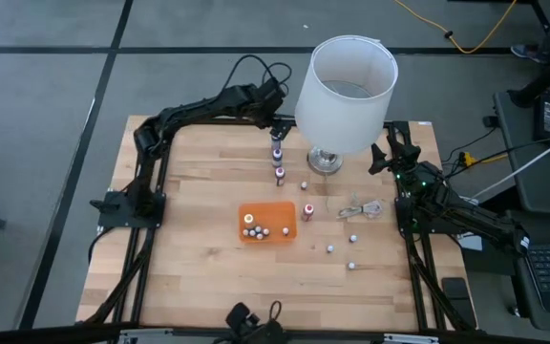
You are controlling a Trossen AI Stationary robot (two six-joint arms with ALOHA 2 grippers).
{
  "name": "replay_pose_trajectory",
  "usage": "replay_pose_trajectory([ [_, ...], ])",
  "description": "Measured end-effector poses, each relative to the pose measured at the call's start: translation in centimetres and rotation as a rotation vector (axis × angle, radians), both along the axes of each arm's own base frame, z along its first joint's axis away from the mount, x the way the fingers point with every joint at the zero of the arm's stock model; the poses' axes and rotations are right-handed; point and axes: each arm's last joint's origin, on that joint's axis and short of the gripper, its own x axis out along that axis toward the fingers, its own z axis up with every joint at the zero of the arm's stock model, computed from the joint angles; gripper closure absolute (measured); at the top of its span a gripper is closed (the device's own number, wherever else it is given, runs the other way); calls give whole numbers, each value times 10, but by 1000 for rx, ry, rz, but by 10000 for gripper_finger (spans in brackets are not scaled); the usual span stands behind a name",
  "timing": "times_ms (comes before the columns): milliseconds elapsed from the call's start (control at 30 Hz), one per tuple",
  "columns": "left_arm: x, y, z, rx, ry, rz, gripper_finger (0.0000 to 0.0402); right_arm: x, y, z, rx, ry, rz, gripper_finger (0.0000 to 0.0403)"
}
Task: Pick & Place food coloring
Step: Put the big blue food coloring bottle into the orange transparent bin
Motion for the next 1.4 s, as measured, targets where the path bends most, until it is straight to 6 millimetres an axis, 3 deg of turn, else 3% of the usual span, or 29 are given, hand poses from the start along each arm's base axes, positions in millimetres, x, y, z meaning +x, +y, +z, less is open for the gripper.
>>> replay_pose_trajectory([
  [467,5,5,-11,115,113,-226,157,0,0,0,0,0,0,79],
  [933,19,7,-36,100,119,-239,155,0,0,0,0,0,0,79],
  [1233,15,4,-53,73,188,-233,156,0,0,0,0,1,0,79],
  [1400,17,4,-53,97,173,-253,161,0,0,0,0,0,0,79],
])
